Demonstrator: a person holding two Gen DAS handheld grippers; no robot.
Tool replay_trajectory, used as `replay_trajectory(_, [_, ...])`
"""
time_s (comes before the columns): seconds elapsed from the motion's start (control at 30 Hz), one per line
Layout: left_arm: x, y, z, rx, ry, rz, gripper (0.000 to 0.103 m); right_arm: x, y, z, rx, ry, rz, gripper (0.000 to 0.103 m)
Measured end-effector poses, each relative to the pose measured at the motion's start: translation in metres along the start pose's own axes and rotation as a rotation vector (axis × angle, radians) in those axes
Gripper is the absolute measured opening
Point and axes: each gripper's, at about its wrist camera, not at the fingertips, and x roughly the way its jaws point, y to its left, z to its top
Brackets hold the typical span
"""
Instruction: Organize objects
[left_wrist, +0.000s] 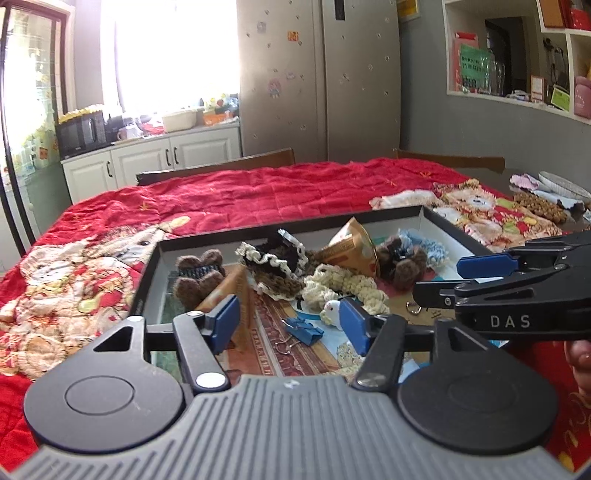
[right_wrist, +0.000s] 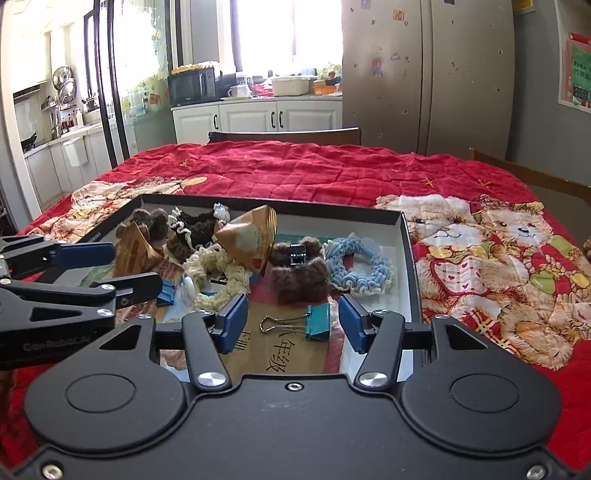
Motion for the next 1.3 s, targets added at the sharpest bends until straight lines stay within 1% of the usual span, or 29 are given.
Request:
replay_trajectory(0.37, [-0.034, 0.006, 0.003, -0.015, -0.037, 0.024, 0.081, -0.036, 0.004, 0.007, 0.014, -0.054, -0.002, 0.06])
replay_trajectory(0.43, [-0.041, 0.007, 0.003, -0.017, -0.042, 0.027, 0.084, -0.045, 0.006, 0.008, 0.017, -0.066, -0.007, 0.065])
replay_trajectory(0.57, [-0.055, 0.01, 0.003, -0.014, -0.051, 0.04, 0.086, -0.064, 0.012, 0.008, 0.001, -0.083, -0.014, 0.066])
replay_trajectory(0.7, [-0.073, 0.013, 0.004, -0.017, -0.067, 0.043, 0.089, -0.085, 0.02, 0.009, -0.03, -0.099, -0.03, 0.071])
replay_trajectory(0.77, [-0.083, 0.015, 0.005, -0.018, -0.076, 0.047, 0.092, -0.096, 0.025, 0.01, -0.045, -0.108, -0.037, 0.072])
replay_trajectory(0.93, [-0.11, 0.018, 0.007, -0.024, -0.114, 0.054, 0.103, -0.122, 0.036, 0.008, -0.087, -0.124, -0.046, 0.078])
replay_trajectory(1.07, [-0.129, 0.02, 0.009, -0.027, -0.14, 0.069, 0.103, -0.139, 0.046, 0.006, -0.111, -0.134, -0.044, 0.08])
replay_trajectory(1.3, [-0.148, 0.024, 0.004, -0.045, -0.111, 0.076, 0.103, -0.161, 0.057, -0.001, -0.139, -0.123, -0.031, 0.083])
